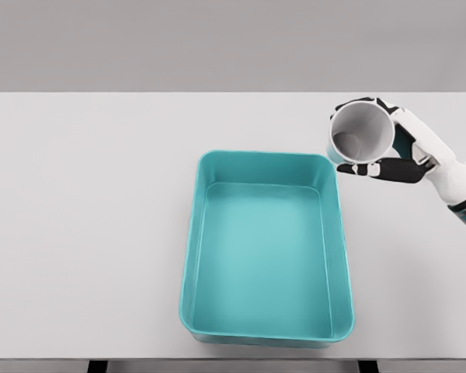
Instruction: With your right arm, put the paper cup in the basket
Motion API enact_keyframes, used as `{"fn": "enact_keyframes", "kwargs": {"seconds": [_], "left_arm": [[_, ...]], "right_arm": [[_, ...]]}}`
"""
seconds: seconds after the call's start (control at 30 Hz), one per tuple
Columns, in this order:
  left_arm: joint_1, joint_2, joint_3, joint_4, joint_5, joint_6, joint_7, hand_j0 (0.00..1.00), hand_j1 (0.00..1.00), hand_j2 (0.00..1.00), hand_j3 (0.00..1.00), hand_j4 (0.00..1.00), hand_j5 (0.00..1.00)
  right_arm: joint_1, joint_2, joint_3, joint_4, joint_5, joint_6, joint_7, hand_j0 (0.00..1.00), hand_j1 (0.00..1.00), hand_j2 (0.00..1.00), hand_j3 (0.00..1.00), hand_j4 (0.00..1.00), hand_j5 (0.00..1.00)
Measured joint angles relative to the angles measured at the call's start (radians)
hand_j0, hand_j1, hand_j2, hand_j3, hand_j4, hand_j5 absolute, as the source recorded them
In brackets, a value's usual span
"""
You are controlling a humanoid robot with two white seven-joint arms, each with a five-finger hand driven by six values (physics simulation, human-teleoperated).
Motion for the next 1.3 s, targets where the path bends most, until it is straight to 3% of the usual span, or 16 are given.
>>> {"fn": "enact_keyframes", "kwargs": {"seconds": [0.23,0.6,1.3], "left_arm": [[0.0,0.0,0.0,0.0,0.0,0.0,0.0,1.0,1.0,1.0,1.0,1.0,1.0],[0.0,0.0,0.0,0.0,0.0,0.0,0.0,1.0,1.0,1.0,1.0,1.0,1.0],[0.0,0.0,0.0,0.0,0.0,0.0,0.0,1.0,1.0,1.0,1.0,1.0,1.0]], "right_arm": [[-0.077,-0.003,0.121,-0.005,0.052,-0.043,0.0,0.63,0.63,0.63,0.63,0.63,0.63],[-0.126,-0.01,0.274,-0.006,0.105,-0.082,0.0,0.63,0.63,0.63,0.63,0.63,0.63],[-0.232,-0.178,0.5,-0.006,0.116,-0.084,0.0,0.64,0.64,0.64,0.64,0.64,0.64]]}}
